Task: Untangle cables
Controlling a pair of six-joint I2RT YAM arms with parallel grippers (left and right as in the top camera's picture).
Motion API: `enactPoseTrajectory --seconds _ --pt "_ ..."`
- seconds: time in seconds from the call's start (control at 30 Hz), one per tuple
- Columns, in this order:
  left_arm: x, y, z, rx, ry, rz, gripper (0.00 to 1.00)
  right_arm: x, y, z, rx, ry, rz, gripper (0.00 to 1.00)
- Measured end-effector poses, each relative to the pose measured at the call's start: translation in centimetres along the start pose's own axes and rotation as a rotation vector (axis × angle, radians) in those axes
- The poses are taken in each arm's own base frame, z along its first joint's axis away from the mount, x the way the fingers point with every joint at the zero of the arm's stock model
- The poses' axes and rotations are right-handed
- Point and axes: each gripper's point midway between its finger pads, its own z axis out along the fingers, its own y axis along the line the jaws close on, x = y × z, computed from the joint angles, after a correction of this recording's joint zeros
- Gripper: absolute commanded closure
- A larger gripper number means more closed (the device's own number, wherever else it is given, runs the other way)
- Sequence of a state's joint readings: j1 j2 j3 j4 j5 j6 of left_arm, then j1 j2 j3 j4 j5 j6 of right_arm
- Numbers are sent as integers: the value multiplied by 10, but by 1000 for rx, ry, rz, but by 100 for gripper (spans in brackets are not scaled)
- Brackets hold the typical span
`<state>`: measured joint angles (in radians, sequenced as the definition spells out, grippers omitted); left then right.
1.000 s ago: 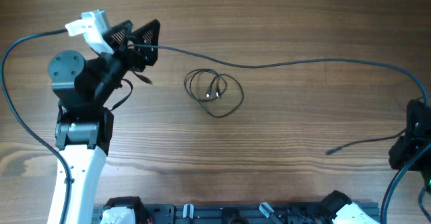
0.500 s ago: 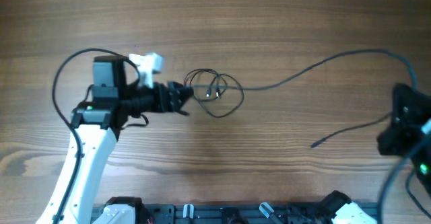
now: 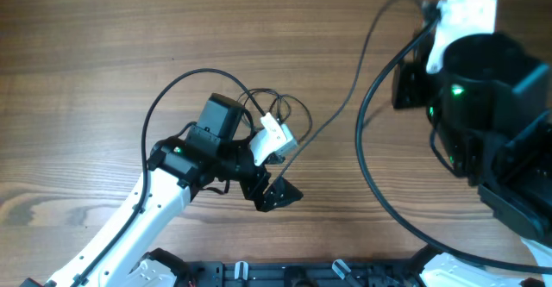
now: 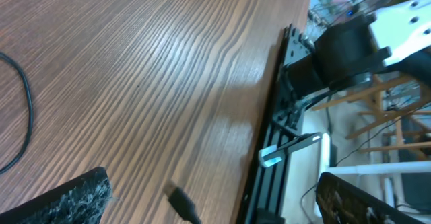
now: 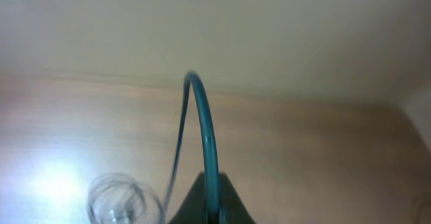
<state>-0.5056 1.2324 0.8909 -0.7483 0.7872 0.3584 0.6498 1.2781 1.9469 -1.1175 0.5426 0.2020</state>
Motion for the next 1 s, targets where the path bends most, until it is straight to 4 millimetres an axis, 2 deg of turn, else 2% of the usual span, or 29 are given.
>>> enactPoseTrajectory --seconds 0.1,0.17,0.27,0.33,0.4,0.47,0.53,0.6,0.73,0.83,0.93,1.0 --pt "3 7 1 -47 20 14 0 -44 2 -10 -29 -177 46 96" --pt "4 10 1 -69 27 21 0 -69 -8 -26 -11 -284 77 96" --pt "5 13 1 -81 31 25 0 -77 -30 -38 81 -329 97 96" --pt "5 12 1 -79 33 29 0 -74 -42 -37 146 -320 95 96" --pt "11 3 1 -32 49 51 0 -63 -58 -24 241 -262 65 96" --pt "13 -9 1 35 47 86 0 -52 -65 -10 289 -205 36 96" --pt "10 -20 0 101 24 125 0 -34 -71 13 331 -112 1 96" --pt "6 -23 0 116 3 153 0 -22 -69 34 323 -48 -18 96" --pt "-4 -4 1 15 -13 159 0 -3 -57 65 215 50 -29 96" --pt "-7 20 0 -120 -4 98 0 12 -51 84 129 125 -16 96" --pt "-2 32 -2 -188 17 35 0 30 -67 97 140 206 1 96" --pt "3 34 -2 -204 34 7 0 34 -98 101 215 223 35 96"
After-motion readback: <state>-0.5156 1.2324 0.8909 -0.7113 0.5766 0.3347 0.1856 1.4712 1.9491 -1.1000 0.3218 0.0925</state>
